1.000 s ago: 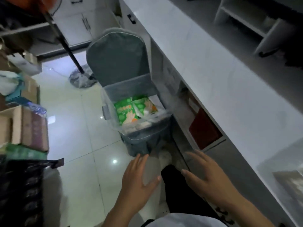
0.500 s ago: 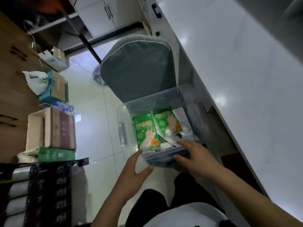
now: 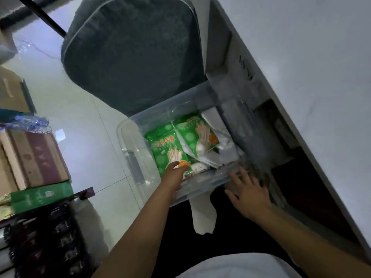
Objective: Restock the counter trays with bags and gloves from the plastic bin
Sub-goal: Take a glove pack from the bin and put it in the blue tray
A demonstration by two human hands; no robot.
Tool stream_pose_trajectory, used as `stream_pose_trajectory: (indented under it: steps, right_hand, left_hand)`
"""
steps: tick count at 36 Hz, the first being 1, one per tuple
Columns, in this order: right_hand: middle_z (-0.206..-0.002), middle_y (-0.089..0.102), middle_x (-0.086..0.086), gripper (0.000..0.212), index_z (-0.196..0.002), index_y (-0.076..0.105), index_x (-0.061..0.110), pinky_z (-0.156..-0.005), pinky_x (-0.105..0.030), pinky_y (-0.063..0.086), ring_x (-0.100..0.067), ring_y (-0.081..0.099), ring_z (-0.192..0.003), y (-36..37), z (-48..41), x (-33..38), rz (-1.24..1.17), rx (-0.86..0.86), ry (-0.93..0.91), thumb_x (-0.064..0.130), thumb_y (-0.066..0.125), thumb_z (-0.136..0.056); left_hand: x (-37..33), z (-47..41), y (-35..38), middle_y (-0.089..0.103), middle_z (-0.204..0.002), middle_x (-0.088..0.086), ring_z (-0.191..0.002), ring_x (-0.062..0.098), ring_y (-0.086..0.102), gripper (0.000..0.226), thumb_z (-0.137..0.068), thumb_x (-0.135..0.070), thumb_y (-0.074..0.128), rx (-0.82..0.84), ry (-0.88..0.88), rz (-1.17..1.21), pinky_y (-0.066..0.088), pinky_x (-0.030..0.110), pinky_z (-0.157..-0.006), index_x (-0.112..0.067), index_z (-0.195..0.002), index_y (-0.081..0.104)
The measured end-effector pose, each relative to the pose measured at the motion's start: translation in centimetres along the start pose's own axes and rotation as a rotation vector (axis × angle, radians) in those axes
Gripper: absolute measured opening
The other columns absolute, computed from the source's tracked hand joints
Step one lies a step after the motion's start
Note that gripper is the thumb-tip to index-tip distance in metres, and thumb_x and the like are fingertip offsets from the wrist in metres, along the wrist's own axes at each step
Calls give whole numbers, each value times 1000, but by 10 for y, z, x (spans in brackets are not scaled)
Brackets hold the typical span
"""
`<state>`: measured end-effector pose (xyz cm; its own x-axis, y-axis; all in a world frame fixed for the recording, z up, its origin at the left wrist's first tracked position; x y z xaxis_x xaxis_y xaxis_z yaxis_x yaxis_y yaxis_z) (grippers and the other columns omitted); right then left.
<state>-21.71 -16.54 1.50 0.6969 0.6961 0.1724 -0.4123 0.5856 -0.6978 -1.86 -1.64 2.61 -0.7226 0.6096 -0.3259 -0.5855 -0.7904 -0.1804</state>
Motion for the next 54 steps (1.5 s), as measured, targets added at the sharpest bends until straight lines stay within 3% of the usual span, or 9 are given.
stream_pose_trajectory:
  steps: [4,11,21,30,36,40,44,49,54]
  right_hand:
    - [-158,32,-1,66,-146,30,41,-99,-70,32,-32,26,-140,10,1,5,23,-99,25,72,28,-87]
    - [-164,-7,15,68,-151,10,50,-108,-69,23,-21,-11,-151,28,-4,12,-137,-207,103,73,28,-89]
    - [-165,-3,9,73,-152,16,45,-113,-66,11,-24,-7,-151,33,-8,34,-283,-295,227,71,33,-86]
    - [-164,-9,13,76,-151,9,48,-111,-68,13,-19,-13,-150,22,-7,37,-283,-212,254,76,30,-84]
    - [-154,38,1,74,-147,34,33,-108,-63,26,-26,29,-143,-29,-2,43,-459,-236,295,60,53,-80]
    - [-141,54,-9,66,-139,52,14,-108,-50,39,-27,48,-131,-67,-7,49,-712,-315,165,25,78,-79]
    - [-134,58,-8,66,-138,54,16,-90,-29,50,-16,57,-117,-95,-20,54,-1176,-135,230,12,80,-77]
    - [-116,72,-13,53,-110,72,27,-90,-52,52,-27,71,-99,-110,-24,56,-1504,250,178,25,82,-58]
    - [-107,75,-14,41,-103,75,27,-82,-54,56,-33,71,-97,-112,-21,56,-1438,259,149,16,78,-63]
  left_hand:
    - [-19,-55,14,53,-134,6,-93,17,56,66,-86,-28,70,53,-44,-50,47,27,-64,-21,-145,41]
    - [-43,-133,53,55,-134,15,-113,32,56,67,-82,-26,75,5,-86,-8,49,46,-97,-7,-140,46]
    - [-40,-173,75,58,-137,17,-121,33,59,52,-90,-14,67,-124,-115,76,50,31,-87,1,-137,51]
    - [-39,-153,60,65,-115,14,-86,26,62,40,-88,4,63,-75,-64,169,55,34,-83,-2,-127,57]
    - [-36,-97,21,66,-103,11,-65,20,59,55,-82,4,72,11,-13,202,46,23,-46,-13,-130,51]
    - [-30,-51,-13,72,-113,16,-88,31,69,59,-79,2,75,165,27,185,53,39,-72,-16,-131,54]
    - [-23,-8,-42,78,-100,9,-83,25,75,45,-78,3,75,325,72,237,60,36,-65,-19,-115,62]
    - [-15,23,-60,77,-101,12,-82,23,75,41,-77,7,73,442,87,299,62,36,-66,-20,-107,68]
    - [-10,22,-58,75,-107,15,-87,24,74,55,-73,3,75,542,45,296,61,35,-67,-12,-124,62]
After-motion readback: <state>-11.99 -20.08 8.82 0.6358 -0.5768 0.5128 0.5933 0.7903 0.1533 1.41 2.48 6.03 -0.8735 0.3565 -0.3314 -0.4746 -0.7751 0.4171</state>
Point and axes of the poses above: each hand's wrist, its own z-axis away from the middle knuckle, its own y-axis out of the palm, x = y × z, the point moved 2 cm from there along -z, towards the middle knuckle
